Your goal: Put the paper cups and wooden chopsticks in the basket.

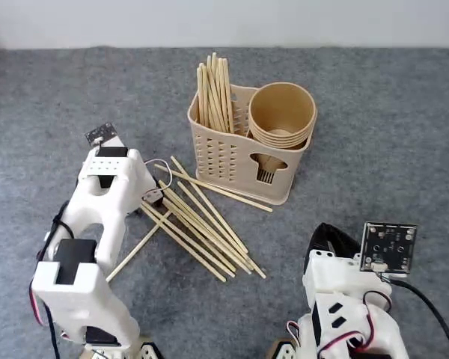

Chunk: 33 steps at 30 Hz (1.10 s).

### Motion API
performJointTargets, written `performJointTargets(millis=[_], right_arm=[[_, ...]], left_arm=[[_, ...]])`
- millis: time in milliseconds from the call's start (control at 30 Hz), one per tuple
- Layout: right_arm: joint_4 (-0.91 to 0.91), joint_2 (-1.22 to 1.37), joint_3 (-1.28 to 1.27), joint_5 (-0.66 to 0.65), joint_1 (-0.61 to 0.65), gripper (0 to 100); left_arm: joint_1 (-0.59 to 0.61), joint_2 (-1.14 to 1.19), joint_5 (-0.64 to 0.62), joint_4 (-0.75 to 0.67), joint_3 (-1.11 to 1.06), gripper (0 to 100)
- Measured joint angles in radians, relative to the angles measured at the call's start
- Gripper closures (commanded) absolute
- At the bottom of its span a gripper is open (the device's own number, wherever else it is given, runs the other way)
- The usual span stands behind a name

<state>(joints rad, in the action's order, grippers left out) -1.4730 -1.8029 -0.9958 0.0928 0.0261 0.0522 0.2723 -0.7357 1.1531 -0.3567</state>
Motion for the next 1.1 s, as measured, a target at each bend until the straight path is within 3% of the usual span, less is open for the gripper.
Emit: performJointTargets(millis=[167, 300, 633, 767, 967, 1100], right_arm=[[0.000, 0.000, 0.000, 0.000, 0.000, 99.0], [0.000, 0.000, 0.000, 0.000, 0.000, 99.0], [0.000, 0.000, 0.000, 0.000, 0.000, 99.0], [0.000, 0.000, 0.000, 0.000, 0.000, 99.0], [0.000, 0.000, 0.000, 0.000, 0.000, 99.0], [0.000, 0.000, 0.000, 0.000, 0.000, 99.0]], left_arm=[[0.000, 0.021, 0.000, -0.023, 0.002, 86], [-0.008, 0.021, 0.000, -0.032, 0.003, 99], [-0.006, 0.023, 0.000, -0.020, 0.012, 99], [-0.028, 0.025, 0.000, 0.124, 0.120, 99], [-0.055, 0.025, -0.035, 0.428, 0.417, 99], [-0.048, 0.025, -0.037, 0.554, 0.628, 99]])
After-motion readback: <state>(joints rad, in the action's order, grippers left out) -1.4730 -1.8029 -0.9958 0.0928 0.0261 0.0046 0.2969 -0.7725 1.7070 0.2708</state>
